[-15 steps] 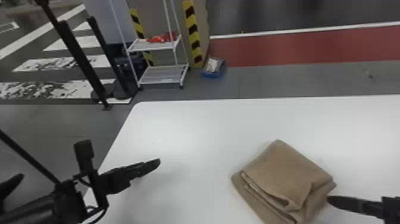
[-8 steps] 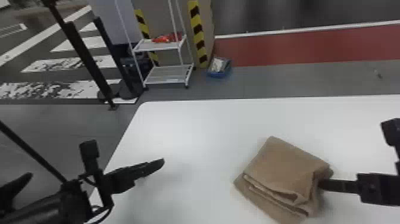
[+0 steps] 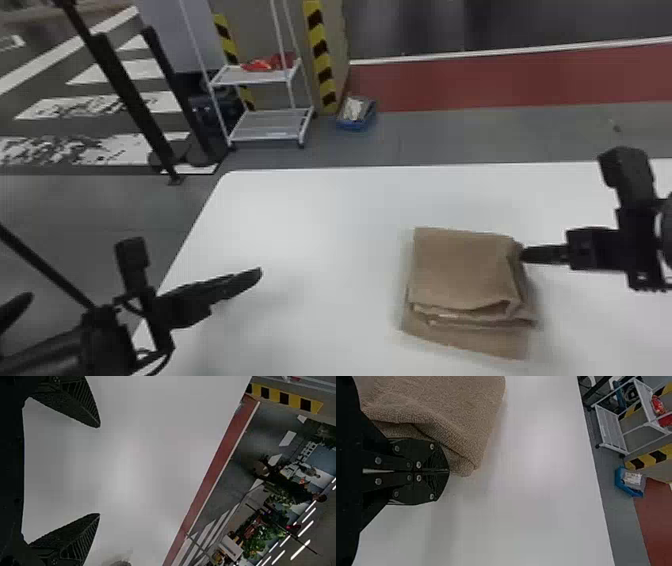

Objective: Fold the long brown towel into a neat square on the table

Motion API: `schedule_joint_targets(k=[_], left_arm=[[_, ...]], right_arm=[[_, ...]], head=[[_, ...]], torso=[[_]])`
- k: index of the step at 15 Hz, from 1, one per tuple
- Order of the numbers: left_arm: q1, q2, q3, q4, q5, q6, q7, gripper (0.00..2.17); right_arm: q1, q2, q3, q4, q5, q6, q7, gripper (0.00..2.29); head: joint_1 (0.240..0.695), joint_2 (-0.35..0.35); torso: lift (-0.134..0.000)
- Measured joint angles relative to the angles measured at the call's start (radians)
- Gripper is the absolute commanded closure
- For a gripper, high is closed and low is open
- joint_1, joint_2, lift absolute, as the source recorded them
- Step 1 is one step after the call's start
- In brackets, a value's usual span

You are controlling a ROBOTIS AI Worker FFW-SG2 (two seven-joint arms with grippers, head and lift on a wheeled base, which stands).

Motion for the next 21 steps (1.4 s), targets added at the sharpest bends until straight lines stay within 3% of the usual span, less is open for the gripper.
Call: schedule_joint_targets(k=[4, 5, 6, 7, 8, 9, 10, 12, 17, 21], left_arm=[[0.003, 0.0, 0.002, 0.0, 0.002, -0.001, -0.004, 0.09], [0.004, 0.0, 0.006, 0.0, 0.003, -0.002, -0.005, 0.09], [0.005, 0.0, 0.012, 0.0, 0.004, -0.002, -0.008, 0.09], [0.005, 0.001, 0.019, 0.0, 0.005, -0.002, -0.011, 0.09], [0.005, 0.002, 0.027, 0.0, 0.006, -0.002, -0.012, 0.09], [0.005, 0.004, 0.031, 0.0, 0.006, -0.003, -0.011, 0.09], [0.005, 0.008, 0.031, 0.001, 0.006, -0.003, -0.01, 0.09], [0.003, 0.01, 0.027, 0.002, 0.006, -0.003, -0.008, 0.09], [0.001, 0.014, 0.029, 0.027, 0.006, -0.025, -0.004, 0.09], [-0.005, 0.015, 0.019, 0.043, 0.006, -0.042, 0.004, 0.09]], right_arm=[[-0.078, 0.001, -0.01, 0.143, -0.016, -0.181, -0.044, 2.12], [-0.08, 0.001, -0.008, 0.14, -0.013, -0.188, -0.027, 1.85], [-0.068, 0.001, 0.001, 0.106, 0.017, -0.185, 0.02, 1.36], [-0.048, 0.001, 0.013, 0.055, 0.07, -0.181, 0.104, 0.62], [-0.024, 0.001, 0.027, -0.02, 0.152, -0.185, 0.252, 0.25], [0.001, 0.001, 0.042, -0.099, 0.235, -0.203, 0.407, 0.12], [0.032, 0.001, 0.072, -0.176, 0.317, -0.228, 0.527, 0.12], [0.09, -0.019, 0.164, -0.284, 0.445, -0.257, 0.637, 0.12], [0.222, -0.173, 0.378, -0.424, 0.687, -0.389, 0.637, 0.16], [0.254, -0.201, 0.486, -0.417, 0.793, -0.42, 0.637, 0.21]], head=[[0.695, 0.216], [0.695, 0.218], [0.695, 0.229], [0.695, 0.238], [0.695, 0.254], [0.695, 0.268], [0.695, 0.285], [0.695, 0.326], [0.695, 0.332], [0.695, 0.35]], torso=[[-0.124], [-0.124], [-0.124], [-0.124], [-0.124], [-0.124], [-0.124], [-0.124], [-0.124], [-0.124]])
